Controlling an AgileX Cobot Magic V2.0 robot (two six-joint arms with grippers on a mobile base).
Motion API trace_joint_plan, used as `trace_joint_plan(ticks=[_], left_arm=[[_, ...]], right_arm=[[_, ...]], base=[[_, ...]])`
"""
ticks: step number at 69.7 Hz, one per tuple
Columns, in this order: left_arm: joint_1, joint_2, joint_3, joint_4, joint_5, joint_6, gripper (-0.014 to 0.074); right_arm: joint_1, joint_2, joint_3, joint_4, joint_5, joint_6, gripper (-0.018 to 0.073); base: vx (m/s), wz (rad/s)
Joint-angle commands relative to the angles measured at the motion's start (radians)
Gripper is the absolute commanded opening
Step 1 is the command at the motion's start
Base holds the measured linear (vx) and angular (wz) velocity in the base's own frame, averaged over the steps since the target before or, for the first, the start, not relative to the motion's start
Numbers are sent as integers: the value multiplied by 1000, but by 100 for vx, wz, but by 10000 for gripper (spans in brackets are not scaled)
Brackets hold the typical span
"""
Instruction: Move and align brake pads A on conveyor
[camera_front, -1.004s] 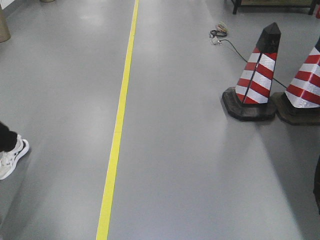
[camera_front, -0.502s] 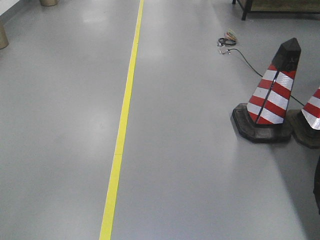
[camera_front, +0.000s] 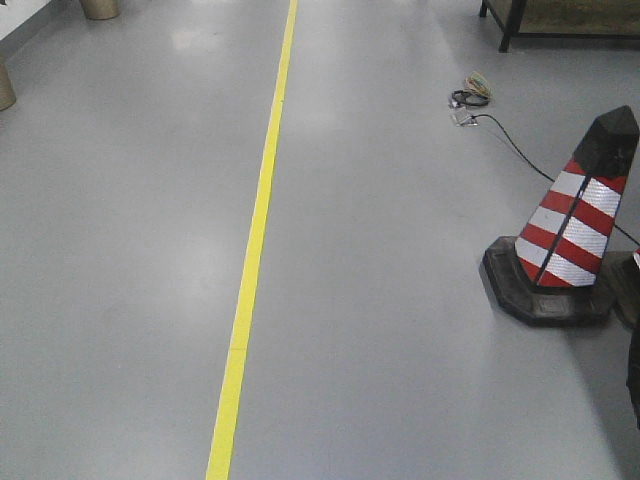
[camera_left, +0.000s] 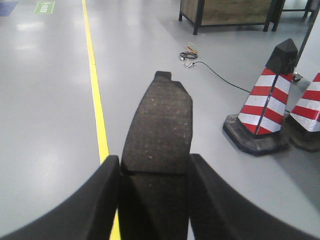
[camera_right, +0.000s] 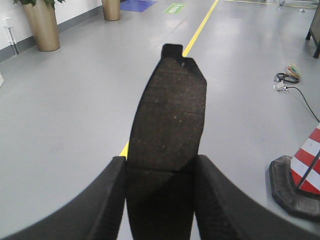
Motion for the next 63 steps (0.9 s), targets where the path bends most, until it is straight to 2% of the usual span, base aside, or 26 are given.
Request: trace_joint_plan(ticks=[1,33,63], left_arm=[[-7,10,-26,-7,-92,-2,104],[-7,10,-26,-7,-92,-2,104],[-7,10,-26,-7,-92,-2,104]], right_arm=[[-1,7,-32,-21,-95,-6,111],[-1,7,-32,-21,-97,-6,111],[-1,7,-32,-21,-97,-6,111]], base=[[31,2],[24,0],[8,-2]])
